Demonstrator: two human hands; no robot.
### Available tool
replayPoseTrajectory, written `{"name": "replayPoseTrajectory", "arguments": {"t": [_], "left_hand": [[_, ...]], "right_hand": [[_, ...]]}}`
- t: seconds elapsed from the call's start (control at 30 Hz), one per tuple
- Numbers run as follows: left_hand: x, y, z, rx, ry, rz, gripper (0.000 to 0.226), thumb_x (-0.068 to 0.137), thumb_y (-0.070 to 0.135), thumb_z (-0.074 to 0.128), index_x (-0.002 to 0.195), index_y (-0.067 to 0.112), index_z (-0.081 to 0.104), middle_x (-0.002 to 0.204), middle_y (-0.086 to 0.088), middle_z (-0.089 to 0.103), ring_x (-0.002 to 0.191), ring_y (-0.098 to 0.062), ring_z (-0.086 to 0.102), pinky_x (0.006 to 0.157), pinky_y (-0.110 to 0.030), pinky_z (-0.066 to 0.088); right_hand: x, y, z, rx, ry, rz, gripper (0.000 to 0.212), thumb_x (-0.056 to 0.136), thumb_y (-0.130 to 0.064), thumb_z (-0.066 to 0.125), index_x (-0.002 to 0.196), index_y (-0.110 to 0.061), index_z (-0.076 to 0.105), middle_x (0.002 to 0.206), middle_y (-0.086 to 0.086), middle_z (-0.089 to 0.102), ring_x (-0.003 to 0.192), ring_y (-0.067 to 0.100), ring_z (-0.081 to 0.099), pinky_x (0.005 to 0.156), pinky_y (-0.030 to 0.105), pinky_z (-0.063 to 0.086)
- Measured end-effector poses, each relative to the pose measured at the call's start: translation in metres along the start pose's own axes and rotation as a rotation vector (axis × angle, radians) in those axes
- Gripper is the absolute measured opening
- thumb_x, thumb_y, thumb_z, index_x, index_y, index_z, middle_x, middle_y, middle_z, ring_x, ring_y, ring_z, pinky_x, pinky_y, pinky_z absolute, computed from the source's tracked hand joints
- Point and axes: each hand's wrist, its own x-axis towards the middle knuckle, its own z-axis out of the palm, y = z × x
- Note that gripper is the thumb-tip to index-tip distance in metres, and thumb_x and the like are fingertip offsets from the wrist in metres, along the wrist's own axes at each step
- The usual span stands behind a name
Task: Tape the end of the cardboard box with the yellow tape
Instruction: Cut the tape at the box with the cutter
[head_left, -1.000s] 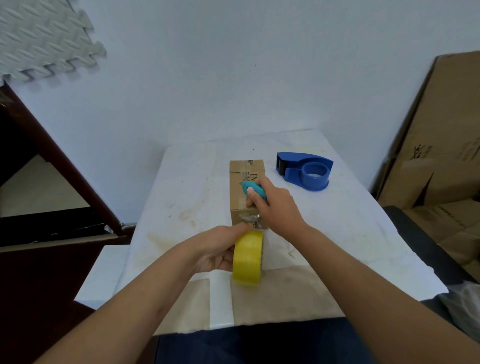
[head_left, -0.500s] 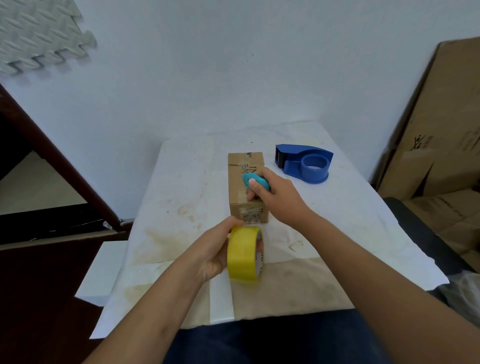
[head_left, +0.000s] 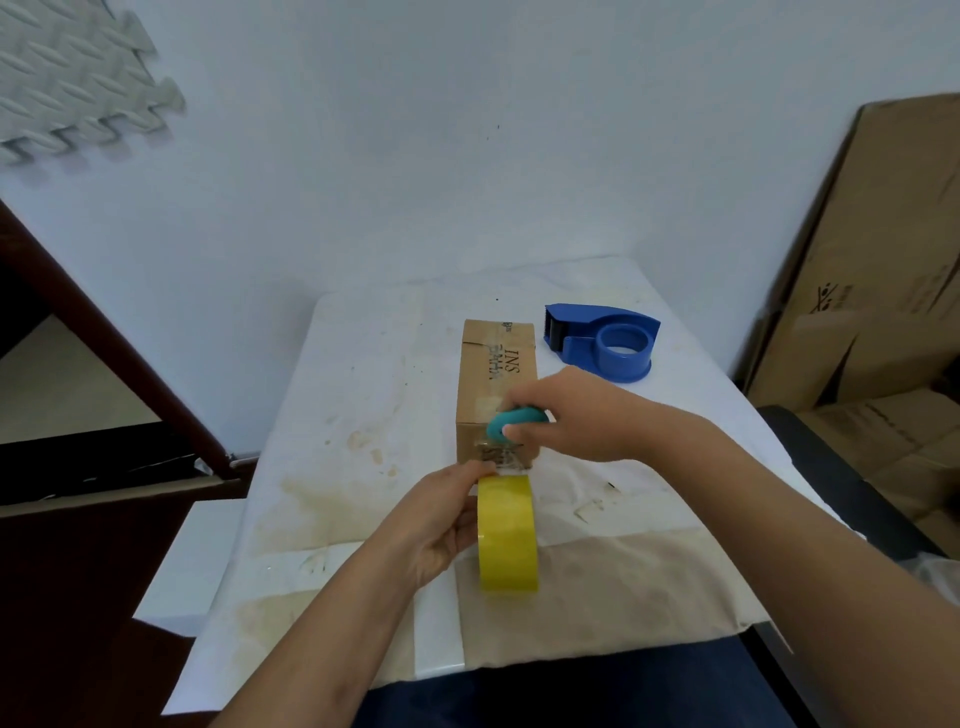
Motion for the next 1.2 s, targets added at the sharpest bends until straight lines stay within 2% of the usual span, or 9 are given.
{"name": "replayPoseTrajectory", "arguments": {"t": [0.07,0.17,0.27,0.43,0.63,0.77,0.93,1.07,1.2], "left_hand": [[0.000,-0.001,0.000,-0.003,-0.005,0.012,0.023,0.091,0.015,0.061,0.111,0.005,0.066,0.117,-0.032,0.065,0.095,-0.037,0.060,0.087,-0.044,0.053],[0.000,-0.001,0.000,0.006,-0.012,0.033,0.027,0.090,0.014,0.060,0.113,0.003,0.066,0.118,-0.032,0.064,0.098,-0.039,0.061,0.094,-0.050,0.050],[0.000,-0.001,-0.001,-0.001,-0.012,0.047,0.029,0.089,0.012,0.060,0.114,0.001,0.066,0.122,-0.035,0.060,0.097,-0.038,0.057,0.102,-0.054,0.046],[0.002,-0.003,-0.003,0.000,-0.006,0.053,0.031,0.089,0.012,0.060,0.117,-0.002,0.065,0.122,-0.035,0.060,0.097,-0.039,0.058,0.102,-0.055,0.046],[0.003,-0.004,-0.004,-0.006,0.013,0.059,0.028,0.091,0.013,0.059,0.114,0.000,0.066,0.118,-0.032,0.064,0.099,-0.039,0.061,0.099,-0.053,0.049],[0.003,-0.003,-0.003,0.002,0.034,0.064,0.026,0.091,0.014,0.060,0.113,0.001,0.067,0.112,-0.030,0.068,0.092,-0.035,0.061,0.080,-0.041,0.058],[0.003,-0.003,-0.003,0.014,0.033,0.071,0.024,0.091,0.014,0.060,0.110,0.003,0.068,0.111,-0.028,0.069,0.096,-0.038,0.066,0.090,-0.047,0.055],[0.002,-0.002,-0.003,0.022,0.050,0.055,0.024,0.092,0.015,0.059,0.111,0.003,0.068,0.111,-0.028,0.070,0.113,-0.045,0.061,0.097,-0.052,0.051],[0.001,0.000,-0.003,0.027,0.038,0.047,0.027,0.091,0.014,0.060,0.114,0.002,0.067,0.112,-0.029,0.069,0.116,-0.045,0.059,0.098,-0.052,0.050]], "right_hand": [[-0.001,-0.006,0.001,-0.072,-0.043,0.020,0.027,0.095,-0.031,0.055,0.113,-0.013,0.064,0.106,0.005,0.067,0.085,0.018,0.061,0.071,0.027,0.047],[0.003,-0.011,0.006,-0.152,-0.077,0.022,0.023,0.095,-0.028,0.054,0.110,-0.013,0.065,0.111,0.006,0.063,0.097,0.024,0.060,0.083,0.036,0.052],[0.006,-0.015,0.010,-0.210,-0.102,0.022,0.027,0.095,-0.024,0.054,0.119,-0.016,0.063,0.123,0.006,0.056,0.104,0.023,0.057,0.087,0.033,0.048],[0.007,-0.022,0.014,-0.260,-0.119,0.053,0.032,0.097,-0.023,0.051,0.127,-0.016,0.059,0.134,0.007,0.046,0.105,0.023,0.057,0.083,0.027,0.043],[0.009,-0.026,0.019,-0.276,-0.089,0.061,0.034,0.097,-0.023,0.051,0.130,-0.016,0.057,0.139,0.007,0.042,0.114,0.022,0.053,0.089,0.027,0.042],[0.012,-0.027,0.022,-0.327,-0.082,0.061,0.034,0.097,-0.023,0.051,0.130,-0.015,0.056,0.140,0.009,0.041,0.117,0.023,0.052,0.095,0.032,0.047],[0.017,-0.027,0.027,-0.377,-0.068,0.073,0.035,0.097,-0.022,0.054,0.131,-0.014,0.055,0.141,0.013,0.038,0.114,0.024,0.054,0.093,0.032,0.048],[0.019,-0.028,0.026,-0.415,-0.085,0.047,0.037,0.097,-0.023,0.054,0.134,-0.016,0.053,0.137,0.011,0.046,0.122,0.022,0.045,0.099,0.034,0.046],[0.021,-0.028,0.021,-0.462,-0.112,0.037,0.037,0.096,-0.025,0.054,0.130,-0.013,0.056,0.127,0.010,0.055,0.120,0.023,0.047,0.092,0.033,0.048]]}}
